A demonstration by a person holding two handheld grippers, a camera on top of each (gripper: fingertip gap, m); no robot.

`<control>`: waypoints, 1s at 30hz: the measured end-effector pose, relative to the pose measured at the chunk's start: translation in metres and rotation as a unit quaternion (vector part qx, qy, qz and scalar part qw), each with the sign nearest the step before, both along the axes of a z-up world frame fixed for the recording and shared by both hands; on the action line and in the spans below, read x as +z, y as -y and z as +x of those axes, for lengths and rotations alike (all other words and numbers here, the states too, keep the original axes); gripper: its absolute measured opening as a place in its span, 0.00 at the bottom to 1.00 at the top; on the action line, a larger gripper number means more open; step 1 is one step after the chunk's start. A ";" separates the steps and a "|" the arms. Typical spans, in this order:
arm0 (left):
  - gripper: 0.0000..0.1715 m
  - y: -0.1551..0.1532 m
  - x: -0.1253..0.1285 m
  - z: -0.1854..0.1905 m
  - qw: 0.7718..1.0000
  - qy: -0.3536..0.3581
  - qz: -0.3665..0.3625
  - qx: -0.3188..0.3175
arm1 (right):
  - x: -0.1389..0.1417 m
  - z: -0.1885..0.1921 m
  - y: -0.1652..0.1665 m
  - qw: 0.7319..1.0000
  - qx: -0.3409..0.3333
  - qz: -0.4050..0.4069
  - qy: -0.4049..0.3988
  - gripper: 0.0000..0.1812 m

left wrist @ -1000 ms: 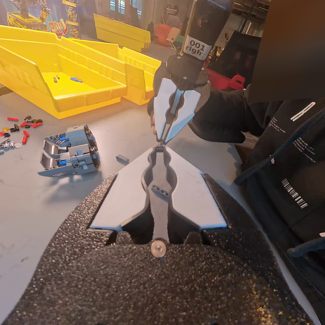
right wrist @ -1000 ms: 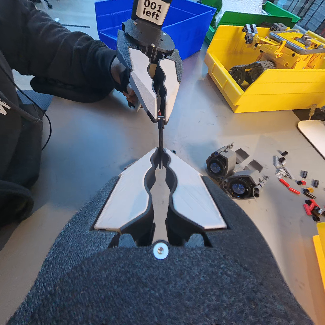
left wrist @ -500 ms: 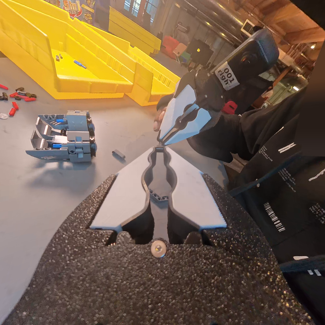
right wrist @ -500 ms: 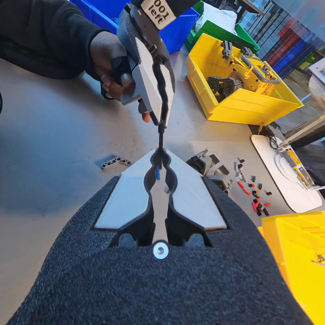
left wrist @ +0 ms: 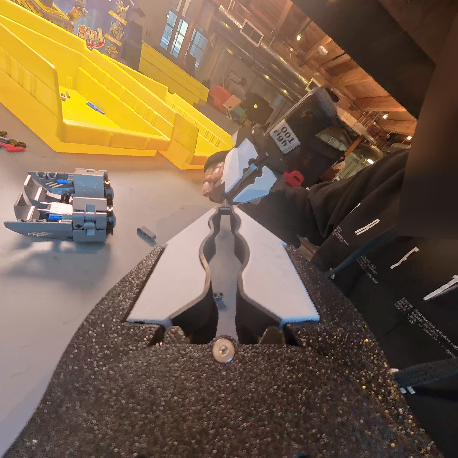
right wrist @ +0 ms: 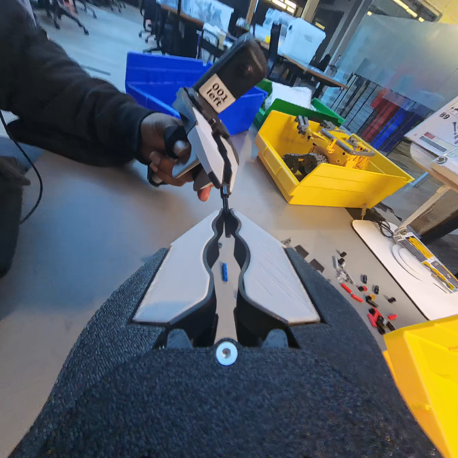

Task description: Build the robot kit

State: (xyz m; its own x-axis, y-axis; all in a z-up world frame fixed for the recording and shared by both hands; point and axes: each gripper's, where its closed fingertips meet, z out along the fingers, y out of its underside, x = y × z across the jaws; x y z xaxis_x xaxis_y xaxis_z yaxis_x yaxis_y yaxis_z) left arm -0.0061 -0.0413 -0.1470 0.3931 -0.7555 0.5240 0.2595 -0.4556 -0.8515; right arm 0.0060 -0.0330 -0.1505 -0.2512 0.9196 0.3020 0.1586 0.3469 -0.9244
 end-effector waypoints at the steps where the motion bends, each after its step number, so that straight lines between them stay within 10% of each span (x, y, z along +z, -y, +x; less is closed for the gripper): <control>1: 0.04 -0.001 0.004 -0.001 1.000 0.020 -0.003 0.000 | 0.006 0.000 -0.001 1.000 0.002 -0.008 -0.017 0.01; 14: 0.04 0.006 0.020 -0.001 0.988 0.140 -0.049 -0.035 | 0.022 0.006 0.006 0.998 0.016 0.022 -0.052 0.01; 30: 0.04 0.010 0.012 0.002 0.994 0.097 -0.047 -0.035 | 0.016 0.007 0.011 0.999 0.020 0.018 -0.043 0.00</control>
